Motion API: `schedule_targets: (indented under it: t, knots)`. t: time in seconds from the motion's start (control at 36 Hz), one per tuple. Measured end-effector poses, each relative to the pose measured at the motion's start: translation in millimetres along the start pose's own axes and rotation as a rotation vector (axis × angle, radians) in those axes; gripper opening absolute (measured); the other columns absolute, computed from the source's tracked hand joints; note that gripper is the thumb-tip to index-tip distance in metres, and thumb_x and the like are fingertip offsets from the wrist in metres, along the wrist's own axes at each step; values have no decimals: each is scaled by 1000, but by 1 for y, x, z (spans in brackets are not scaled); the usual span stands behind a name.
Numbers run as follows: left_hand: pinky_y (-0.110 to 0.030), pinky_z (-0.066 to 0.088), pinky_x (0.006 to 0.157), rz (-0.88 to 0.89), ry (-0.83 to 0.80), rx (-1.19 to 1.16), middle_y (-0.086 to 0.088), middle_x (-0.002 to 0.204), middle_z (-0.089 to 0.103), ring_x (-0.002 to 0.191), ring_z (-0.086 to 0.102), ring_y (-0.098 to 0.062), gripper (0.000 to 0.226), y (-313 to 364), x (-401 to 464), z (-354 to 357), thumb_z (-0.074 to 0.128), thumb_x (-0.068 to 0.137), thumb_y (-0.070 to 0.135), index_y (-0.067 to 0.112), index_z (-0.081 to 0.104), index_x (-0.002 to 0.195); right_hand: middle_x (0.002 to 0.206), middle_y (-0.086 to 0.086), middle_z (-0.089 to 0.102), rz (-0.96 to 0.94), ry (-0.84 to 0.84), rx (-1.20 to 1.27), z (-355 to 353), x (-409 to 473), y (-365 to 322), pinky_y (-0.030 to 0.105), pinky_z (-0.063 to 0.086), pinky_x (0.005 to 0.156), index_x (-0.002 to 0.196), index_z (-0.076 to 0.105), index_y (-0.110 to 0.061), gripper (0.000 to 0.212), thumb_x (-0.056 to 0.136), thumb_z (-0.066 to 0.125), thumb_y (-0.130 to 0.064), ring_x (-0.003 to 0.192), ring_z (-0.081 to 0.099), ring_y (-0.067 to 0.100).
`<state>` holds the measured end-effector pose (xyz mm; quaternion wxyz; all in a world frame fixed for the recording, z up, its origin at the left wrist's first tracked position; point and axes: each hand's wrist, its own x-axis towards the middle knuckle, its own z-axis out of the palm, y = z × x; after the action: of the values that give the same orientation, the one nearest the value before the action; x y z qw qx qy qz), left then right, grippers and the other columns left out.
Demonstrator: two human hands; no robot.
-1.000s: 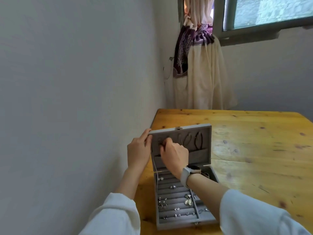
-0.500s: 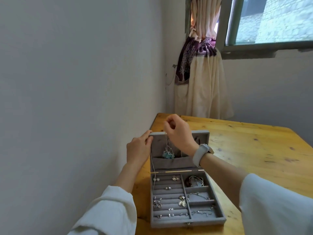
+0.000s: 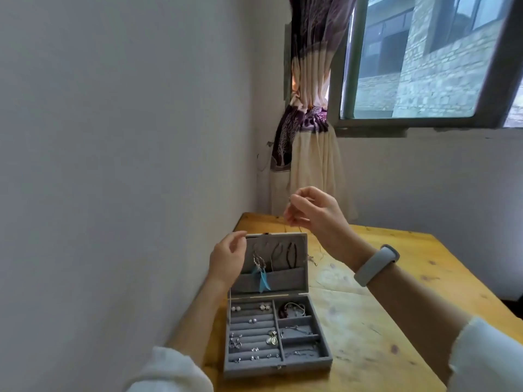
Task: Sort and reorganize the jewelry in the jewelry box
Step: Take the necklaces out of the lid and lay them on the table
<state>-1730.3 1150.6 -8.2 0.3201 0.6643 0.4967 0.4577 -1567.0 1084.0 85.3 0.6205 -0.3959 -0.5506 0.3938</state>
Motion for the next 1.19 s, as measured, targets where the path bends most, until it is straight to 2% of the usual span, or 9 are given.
schedule_targets:
  t: [0.08, 0.19, 0.36, 0.56, 0.69, 0.83, 0.94, 1.08, 1.19]
  knots:
    - [-20, 47, 79, -49, -99, -148, 6, 106, 65, 94, 59, -8, 18, 9, -39, 13, 43, 97, 24, 33, 58, 101, 66, 8, 60, 19, -14, -41, -17, -33, 4, 23, 48, 55, 85, 55, -7, 9, 89, 51, 1, 56, 55, 15]
    - [-21, 47, 82, -148, -245, -324, 7, 105, 66, 99, 60, -8, 23, 12, -103, 41, 41, 98, 22, 20, 60, 110, 68, 9, 61, 98, -58, -87, -35, -84, 15, 24, 44, 53, 88, 59, -5, 12, 89, 50, 2, 53, 53, 15]
    - [-28, 44, 93, -284, -487, -535, 7, 111, 67, 107, 60, -11, 33, -1, -197, 93, 31, 99, 36, 23, 58, 114, 79, 11, 64, 241, -129, -99, -56, -161, 38, 28, 48, 59, 95, 61, -2, 15, 89, 48, 5, 61, 56, 21]
    - [-37, 44, 96, -455, -782, -691, -7, 99, 71, 101, 65, -23, 49, -10, -249, 116, 24, 98, 44, 13, 57, 117, 85, 9, 65, 360, 61, 118, -80, -211, 64, 27, 51, 63, 97, 60, -4, 23, 89, 43, 8, 61, 62, 20]
    - [-32, 53, 84, -444, -680, -552, -5, 80, 67, 81, 66, -19, 15, -16, -261, 117, 51, 93, 18, 12, 63, 99, 86, 10, 62, 450, 374, 366, -106, -232, 85, 21, 53, 58, 95, 59, -5, 25, 89, 40, 10, 60, 64, 17]
    - [-29, 53, 79, -409, -599, -442, -5, 81, 64, 77, 61, -15, 10, -24, -258, 110, 54, 91, 10, 13, 64, 94, 78, 8, 63, 495, 567, 430, -129, -252, 105, 23, 54, 60, 91, 60, -5, 24, 88, 41, 9, 66, 66, 20]
    - [-21, 53, 71, -339, -584, -313, -6, 83, 64, 75, 61, -14, 11, -25, -249, 108, 54, 91, 11, 10, 63, 98, 78, 9, 63, 515, 636, 357, -142, -255, 116, 24, 55, 64, 90, 60, -5, 22, 88, 43, 9, 70, 63, 21]
    - [-27, 53, 75, -220, -494, -75, -3, 82, 66, 76, 63, -16, 10, -29, -233, 120, 56, 90, 12, 12, 63, 97, 80, 9, 59, 527, 678, 240, -156, -243, 129, 19, 53, 60, 92, 59, -3, 18, 86, 50, 10, 67, 59, 18]
    - [-16, 44, 68, -43, -448, 146, 10, 79, 60, 77, 58, -7, 7, -34, -219, 140, 58, 89, 15, 21, 62, 90, 81, 8, 57, 551, 662, 72, -173, -224, 144, 19, 51, 61, 101, 59, -1, 21, 86, 50, 9, 67, 57, 16]
